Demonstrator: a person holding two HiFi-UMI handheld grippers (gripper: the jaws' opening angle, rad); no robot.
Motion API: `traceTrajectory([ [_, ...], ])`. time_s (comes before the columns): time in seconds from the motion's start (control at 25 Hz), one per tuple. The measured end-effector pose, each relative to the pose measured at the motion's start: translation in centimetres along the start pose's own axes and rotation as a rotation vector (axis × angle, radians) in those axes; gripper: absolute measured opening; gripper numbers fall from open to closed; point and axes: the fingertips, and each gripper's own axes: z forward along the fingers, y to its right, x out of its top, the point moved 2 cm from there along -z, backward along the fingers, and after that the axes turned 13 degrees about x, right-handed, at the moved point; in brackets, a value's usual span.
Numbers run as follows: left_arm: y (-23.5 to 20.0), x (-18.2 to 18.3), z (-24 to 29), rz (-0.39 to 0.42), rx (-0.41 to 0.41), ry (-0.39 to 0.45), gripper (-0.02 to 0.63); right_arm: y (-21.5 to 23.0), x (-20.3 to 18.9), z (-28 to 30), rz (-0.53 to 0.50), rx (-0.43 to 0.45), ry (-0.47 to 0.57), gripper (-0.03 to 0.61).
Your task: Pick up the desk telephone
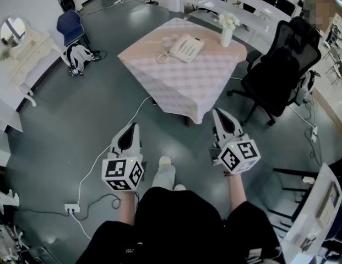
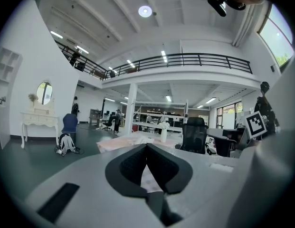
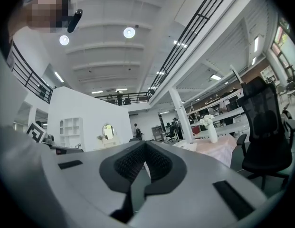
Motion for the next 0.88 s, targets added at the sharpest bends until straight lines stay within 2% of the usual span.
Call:
traceTrajectory([
  [0.28, -0.9, -0.1, 4.2, -0.020, -0.009, -0.011, -0.002, 3.4, -0.5, 2.3, 0.002, -0.028, -0.010, -0.008],
  [0.88, -4.8, 1.9, 17.2, -0.045, -0.084, -0.021, -0.002, 8.3, -1.6, 14.3, 0.002, -0.068, -0.034, -0.009],
])
